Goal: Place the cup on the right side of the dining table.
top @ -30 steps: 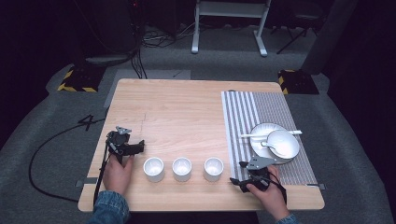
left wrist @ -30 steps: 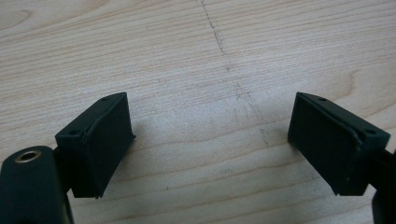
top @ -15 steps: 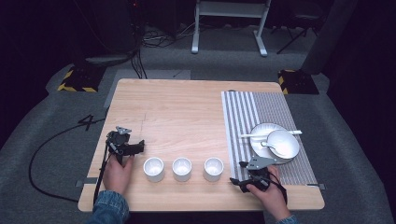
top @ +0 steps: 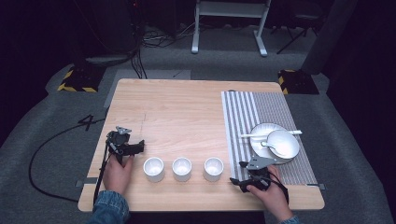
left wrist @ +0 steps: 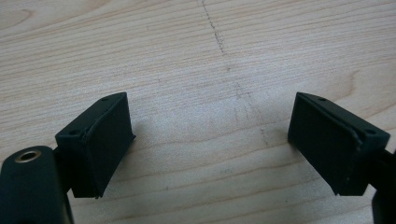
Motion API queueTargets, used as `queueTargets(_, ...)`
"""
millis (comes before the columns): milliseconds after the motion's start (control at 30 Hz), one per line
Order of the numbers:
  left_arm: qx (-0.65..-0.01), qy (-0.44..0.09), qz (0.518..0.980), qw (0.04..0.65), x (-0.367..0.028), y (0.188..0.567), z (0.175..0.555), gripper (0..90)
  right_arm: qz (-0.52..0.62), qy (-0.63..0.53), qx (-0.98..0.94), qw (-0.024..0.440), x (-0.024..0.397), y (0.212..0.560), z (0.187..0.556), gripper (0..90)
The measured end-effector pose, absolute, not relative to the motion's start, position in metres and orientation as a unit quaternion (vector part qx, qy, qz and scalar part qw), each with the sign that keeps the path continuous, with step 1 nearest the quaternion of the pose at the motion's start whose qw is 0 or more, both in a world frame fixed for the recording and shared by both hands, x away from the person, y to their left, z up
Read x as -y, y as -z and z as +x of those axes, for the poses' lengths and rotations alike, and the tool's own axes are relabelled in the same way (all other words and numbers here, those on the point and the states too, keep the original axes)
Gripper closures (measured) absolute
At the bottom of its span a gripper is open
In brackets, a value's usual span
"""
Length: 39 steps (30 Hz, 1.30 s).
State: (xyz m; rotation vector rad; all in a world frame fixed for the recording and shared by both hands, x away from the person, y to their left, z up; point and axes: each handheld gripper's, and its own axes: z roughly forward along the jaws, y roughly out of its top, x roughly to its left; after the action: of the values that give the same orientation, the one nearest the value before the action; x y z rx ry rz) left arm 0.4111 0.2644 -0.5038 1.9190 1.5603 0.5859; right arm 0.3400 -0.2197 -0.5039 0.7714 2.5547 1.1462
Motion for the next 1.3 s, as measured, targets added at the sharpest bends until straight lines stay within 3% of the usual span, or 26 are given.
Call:
queueTargets(367, -0.586, -0.22, 0.721, 0.295, -0.264, 0.504, 0.411, 14.0, 0.274, -0.387, -0.872, 0.124, 0.221, 0.499, 0.336, 24.2)
queueTargets(733, -0.586, -0.22, 0.721, 0.296, -0.264, 0.504, 0.411, 14.0, 0.251, -0.381, -0.879, 0.138, 0.212, 0.469, 0.326, 23.7)
queueTargets(1300, -0.588, -0.221, 0.721, 0.294, -0.264, 0.504, 0.411, 14.0, 0.21, -0.389, -0.889, 0.123, 0.184, 0.463, 0.335, 18.9)
